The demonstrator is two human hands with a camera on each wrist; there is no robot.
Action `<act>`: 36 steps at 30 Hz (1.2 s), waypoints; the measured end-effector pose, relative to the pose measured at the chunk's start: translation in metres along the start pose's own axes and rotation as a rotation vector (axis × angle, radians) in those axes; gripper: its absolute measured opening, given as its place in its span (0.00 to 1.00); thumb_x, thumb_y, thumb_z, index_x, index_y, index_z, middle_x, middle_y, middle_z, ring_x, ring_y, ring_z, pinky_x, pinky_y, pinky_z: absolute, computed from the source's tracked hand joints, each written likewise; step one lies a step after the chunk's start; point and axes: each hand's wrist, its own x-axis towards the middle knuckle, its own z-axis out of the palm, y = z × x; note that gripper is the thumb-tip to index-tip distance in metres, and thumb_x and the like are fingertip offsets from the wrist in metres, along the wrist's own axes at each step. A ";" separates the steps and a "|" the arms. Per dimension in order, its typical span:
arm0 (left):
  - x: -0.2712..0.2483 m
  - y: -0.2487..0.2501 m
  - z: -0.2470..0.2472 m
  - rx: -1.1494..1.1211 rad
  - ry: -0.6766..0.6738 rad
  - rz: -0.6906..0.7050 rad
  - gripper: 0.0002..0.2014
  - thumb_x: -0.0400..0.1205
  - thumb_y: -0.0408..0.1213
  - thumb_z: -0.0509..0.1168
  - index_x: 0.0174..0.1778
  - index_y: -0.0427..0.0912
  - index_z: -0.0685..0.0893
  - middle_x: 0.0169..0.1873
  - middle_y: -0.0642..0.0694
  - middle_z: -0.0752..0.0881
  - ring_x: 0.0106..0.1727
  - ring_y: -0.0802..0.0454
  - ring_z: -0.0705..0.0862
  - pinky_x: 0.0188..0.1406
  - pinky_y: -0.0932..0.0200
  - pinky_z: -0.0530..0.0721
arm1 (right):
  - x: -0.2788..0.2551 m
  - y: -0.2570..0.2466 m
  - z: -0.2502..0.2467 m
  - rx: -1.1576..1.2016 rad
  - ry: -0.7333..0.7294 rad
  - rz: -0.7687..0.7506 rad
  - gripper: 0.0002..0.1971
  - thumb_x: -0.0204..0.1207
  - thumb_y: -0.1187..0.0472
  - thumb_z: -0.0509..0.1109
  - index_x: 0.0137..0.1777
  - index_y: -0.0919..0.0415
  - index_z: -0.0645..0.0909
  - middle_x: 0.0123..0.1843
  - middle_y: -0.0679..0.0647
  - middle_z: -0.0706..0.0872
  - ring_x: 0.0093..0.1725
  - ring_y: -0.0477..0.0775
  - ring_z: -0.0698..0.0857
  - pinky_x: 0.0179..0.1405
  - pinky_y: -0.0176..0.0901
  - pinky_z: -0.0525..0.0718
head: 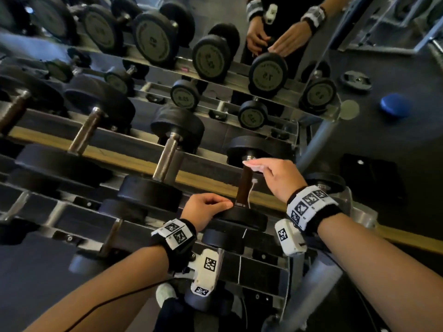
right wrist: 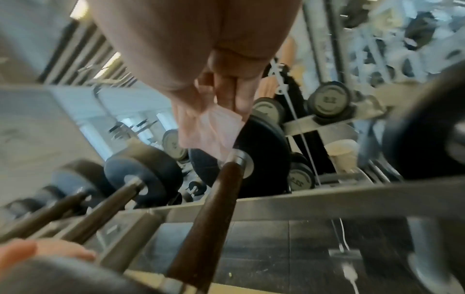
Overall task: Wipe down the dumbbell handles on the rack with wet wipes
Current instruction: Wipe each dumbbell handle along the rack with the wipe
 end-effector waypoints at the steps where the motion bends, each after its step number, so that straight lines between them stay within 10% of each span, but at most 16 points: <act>1: -0.002 0.000 0.001 -0.006 0.029 -0.007 0.04 0.71 0.47 0.80 0.40 0.59 0.94 0.42 0.54 0.93 0.48 0.56 0.91 0.54 0.56 0.88 | 0.006 -0.002 -0.001 -0.074 -0.031 -0.040 0.19 0.86 0.64 0.58 0.70 0.49 0.83 0.67 0.51 0.87 0.67 0.51 0.84 0.67 0.38 0.76; 9: -0.010 -0.006 0.005 -0.069 0.147 -0.029 0.12 0.65 0.53 0.82 0.44 0.63 0.93 0.46 0.56 0.93 0.53 0.55 0.90 0.67 0.46 0.85 | 0.032 0.002 -0.007 -0.221 -0.200 -0.258 0.24 0.84 0.70 0.59 0.73 0.47 0.81 0.71 0.46 0.84 0.71 0.46 0.81 0.75 0.37 0.74; 15: -0.013 -0.025 0.019 -0.212 0.324 -0.075 0.41 0.42 0.73 0.81 0.50 0.57 0.89 0.49 0.53 0.93 0.55 0.54 0.90 0.66 0.47 0.85 | 0.048 -0.001 0.019 -0.584 -0.550 -0.381 0.31 0.80 0.73 0.62 0.79 0.46 0.72 0.82 0.50 0.71 0.80 0.57 0.71 0.80 0.51 0.68; 21: -0.012 -0.026 0.018 -0.219 0.310 -0.134 0.34 0.42 0.73 0.81 0.43 0.65 0.91 0.47 0.53 0.93 0.53 0.54 0.91 0.64 0.47 0.87 | 0.028 0.011 0.045 -0.659 -0.683 -0.623 0.24 0.79 0.73 0.61 0.73 0.54 0.75 0.76 0.53 0.77 0.81 0.53 0.69 0.85 0.45 0.49; 31: -0.018 -0.019 0.014 -0.196 0.272 -0.149 0.35 0.49 0.69 0.81 0.51 0.58 0.90 0.51 0.52 0.91 0.55 0.54 0.89 0.59 0.54 0.86 | 0.042 0.020 0.029 -0.543 -0.577 -0.496 0.32 0.76 0.75 0.62 0.75 0.45 0.75 0.78 0.47 0.73 0.80 0.54 0.70 0.83 0.55 0.65; 36: -0.019 -0.011 0.013 -0.189 0.267 -0.171 0.19 0.67 0.49 0.82 0.52 0.51 0.89 0.48 0.51 0.92 0.49 0.56 0.90 0.54 0.58 0.87 | 0.016 0.034 0.041 -0.466 -0.720 -0.537 0.36 0.79 0.75 0.60 0.80 0.38 0.66 0.84 0.44 0.66 0.85 0.54 0.62 0.82 0.63 0.65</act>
